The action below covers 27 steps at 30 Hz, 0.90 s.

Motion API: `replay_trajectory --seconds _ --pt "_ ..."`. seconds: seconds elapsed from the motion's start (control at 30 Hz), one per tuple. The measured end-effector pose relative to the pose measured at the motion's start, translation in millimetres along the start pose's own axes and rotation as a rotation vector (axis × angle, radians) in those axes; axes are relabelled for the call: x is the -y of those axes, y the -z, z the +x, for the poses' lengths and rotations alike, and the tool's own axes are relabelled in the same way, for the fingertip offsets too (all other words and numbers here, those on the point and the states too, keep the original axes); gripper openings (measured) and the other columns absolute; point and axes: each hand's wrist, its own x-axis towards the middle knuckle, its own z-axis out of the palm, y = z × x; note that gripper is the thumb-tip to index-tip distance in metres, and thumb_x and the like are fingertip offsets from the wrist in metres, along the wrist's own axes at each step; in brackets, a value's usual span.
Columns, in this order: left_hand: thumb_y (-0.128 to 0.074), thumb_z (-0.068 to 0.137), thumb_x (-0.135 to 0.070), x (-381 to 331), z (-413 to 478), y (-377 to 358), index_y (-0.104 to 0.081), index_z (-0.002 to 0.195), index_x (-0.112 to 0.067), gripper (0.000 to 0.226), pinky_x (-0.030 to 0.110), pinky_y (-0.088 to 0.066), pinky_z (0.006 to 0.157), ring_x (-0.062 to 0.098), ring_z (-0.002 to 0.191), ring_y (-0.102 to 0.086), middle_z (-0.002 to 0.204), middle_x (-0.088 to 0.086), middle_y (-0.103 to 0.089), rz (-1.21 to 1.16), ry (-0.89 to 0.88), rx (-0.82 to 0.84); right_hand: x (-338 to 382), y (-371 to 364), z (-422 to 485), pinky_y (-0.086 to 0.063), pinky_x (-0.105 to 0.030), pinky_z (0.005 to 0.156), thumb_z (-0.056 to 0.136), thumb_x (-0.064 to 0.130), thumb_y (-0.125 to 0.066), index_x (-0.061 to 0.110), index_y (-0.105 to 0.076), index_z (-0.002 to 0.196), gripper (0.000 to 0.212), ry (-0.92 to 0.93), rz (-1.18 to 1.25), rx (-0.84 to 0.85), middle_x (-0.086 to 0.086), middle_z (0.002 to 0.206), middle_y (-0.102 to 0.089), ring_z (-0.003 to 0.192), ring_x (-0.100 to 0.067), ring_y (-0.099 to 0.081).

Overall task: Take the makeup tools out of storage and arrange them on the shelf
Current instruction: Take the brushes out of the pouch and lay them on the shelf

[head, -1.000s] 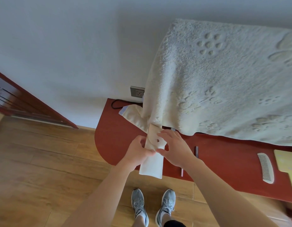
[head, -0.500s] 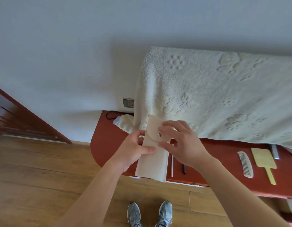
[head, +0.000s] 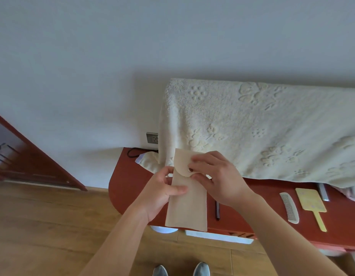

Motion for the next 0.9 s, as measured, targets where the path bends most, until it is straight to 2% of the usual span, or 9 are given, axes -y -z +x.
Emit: replay_trajectory --seconds 0.1,0.3,0.43,0.57,0.67,0.9 --pt "-0.071 0.08 0.01 -5 -5 -4 -0.054 0.12 -0.005 0.046 0.047 -0.056 0.09 0.038 0.1 -0.07 0.108 0.022 -0.072 -0.005 -0.004 0.005 2 3 0 -0.048 -0.025 0.086 0.091 0.028 -0.062 0.02 -0.074 0.106 0.02 0.007 -0.003 -0.045 0.006 0.112 -0.067 0.1 -0.016 -0.058" --pt "-0.071 0.08 0.009 -10 -9 -11 -0.054 0.122 -0.006 0.048 0.046 -0.057 0.087 0.037 0.1 -0.07 0.108 0.022 -0.072 0.0 -0.018 0.025 7 8 2 -0.05 -0.026 0.08 0.088 0.016 -0.068 0.016 -0.075 0.096 0.011 0.014 0.017 -0.138 0.005 0.102 -0.07 0.092 -0.017 -0.06" --pt "-0.072 0.08 0.009 -11 -9 -13 -0.054 0.123 -0.008 0.049 0.05 -0.055 0.092 0.037 0.1 -0.07 0.108 0.021 -0.072 0.013 -0.026 0.024 11 11 5 -0.05 -0.026 0.076 0.088 0.014 -0.068 0.014 -0.074 0.09 0.007 -0.037 0.064 -0.184 0.005 0.093 -0.07 0.087 -0.014 -0.06" --pt "-0.073 0.078 0.009 -9 -8 -14 -0.055 0.121 -0.009 0.05 0.055 -0.052 0.096 0.036 0.101 -0.07 0.108 0.019 -0.072 0.06 -0.016 0.041 16 22 17 -0.042 -0.018 0.065 0.088 0.012 -0.061 0.014 -0.07 0.083 0.01 -0.155 0.128 -0.225 0.009 0.074 -0.062 0.072 -0.005 -0.052" --pt "-0.075 0.077 0.008 -7 -8 -13 -0.055 0.121 -0.009 0.052 0.057 -0.05 0.098 0.036 0.103 -0.07 0.11 0.019 -0.072 0.047 -0.019 0.039 19 28 28 -0.033 -0.008 0.06 0.09 0.013 -0.063 0.015 -0.069 0.084 0.009 -0.24 0.134 -0.254 0.012 0.074 -0.061 0.071 -0.006 -0.052" --pt "-0.075 0.076 0.008 -8 -8 -3 -0.054 0.12 -0.012 0.053 0.058 -0.047 0.101 0.034 0.106 -0.069 0.111 0.014 -0.073 0.088 -0.027 0.043 11 45 59 -0.035 -0.008 0.061 0.092 0.014 -0.063 0.013 -0.071 0.09 0.008 -0.27 0.114 -0.344 0.009 0.08 -0.063 0.073 -0.004 -0.051"
